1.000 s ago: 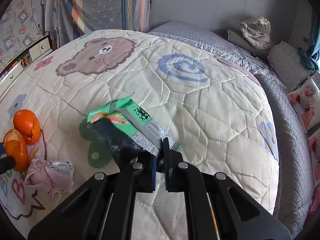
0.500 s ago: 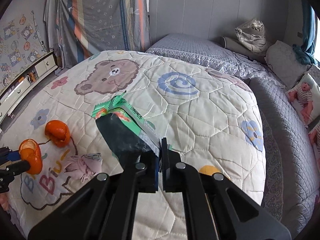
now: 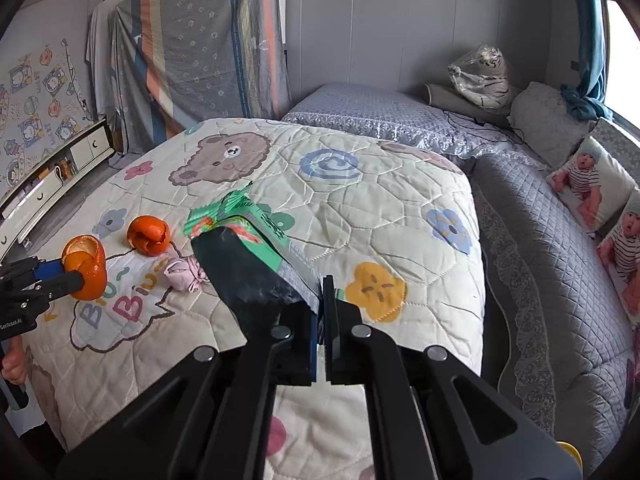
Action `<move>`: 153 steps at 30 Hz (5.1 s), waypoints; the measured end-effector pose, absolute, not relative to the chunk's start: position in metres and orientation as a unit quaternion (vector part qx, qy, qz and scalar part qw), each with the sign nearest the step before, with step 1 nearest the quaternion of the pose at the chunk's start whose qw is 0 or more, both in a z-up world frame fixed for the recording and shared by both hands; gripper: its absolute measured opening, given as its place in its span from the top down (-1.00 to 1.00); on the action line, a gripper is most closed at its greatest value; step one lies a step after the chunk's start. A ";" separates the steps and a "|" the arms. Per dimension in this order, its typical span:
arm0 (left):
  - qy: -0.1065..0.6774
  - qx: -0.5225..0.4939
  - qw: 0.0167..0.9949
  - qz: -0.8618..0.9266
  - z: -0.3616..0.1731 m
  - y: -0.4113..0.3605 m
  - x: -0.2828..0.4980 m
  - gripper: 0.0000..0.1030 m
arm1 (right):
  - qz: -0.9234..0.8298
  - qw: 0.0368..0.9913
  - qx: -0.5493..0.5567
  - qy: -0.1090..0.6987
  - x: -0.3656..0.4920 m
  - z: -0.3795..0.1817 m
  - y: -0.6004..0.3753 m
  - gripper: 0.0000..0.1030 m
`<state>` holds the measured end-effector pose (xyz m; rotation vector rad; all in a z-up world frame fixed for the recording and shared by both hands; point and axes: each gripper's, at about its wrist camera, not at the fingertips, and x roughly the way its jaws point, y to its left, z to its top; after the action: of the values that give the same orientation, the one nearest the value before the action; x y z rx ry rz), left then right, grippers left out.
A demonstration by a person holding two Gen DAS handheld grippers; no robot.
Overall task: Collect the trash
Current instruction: 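Grasp the green snack packet with the right gripper while the left grasps the orange peel, then carry the orange peel and green packet over the yellow-rimmed bin with both grippers, then open both grippers to drop the peel and packet into the bin, then move both grippers back over the remaining trash on the bed, then grasp the second orange peel with the left gripper while the right grasps the pink cloth bundle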
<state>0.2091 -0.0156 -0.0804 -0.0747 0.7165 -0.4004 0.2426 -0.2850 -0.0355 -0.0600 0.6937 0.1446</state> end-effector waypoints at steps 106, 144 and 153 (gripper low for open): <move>0.294 -0.004 0.927 -0.232 -0.046 -0.121 0.246 -0.60 | -0.085 0.951 0.002 0.296 0.104 -0.043 -0.376 0.02; 0.402 -0.065 0.912 -0.047 -0.124 0.004 0.348 -0.49 | 0.158 0.902 -0.065 0.396 0.308 -0.115 -0.142 0.03; 0.423 -0.071 0.901 -0.070 -0.133 -0.004 0.352 -0.01 | 0.159 0.897 -0.063 0.407 0.321 -0.122 -0.138 0.09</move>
<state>0.3518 -0.0043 -0.1335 -0.1462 0.8749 -0.1447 0.3215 -0.1377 -0.1216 -0.1309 0.8431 0.3298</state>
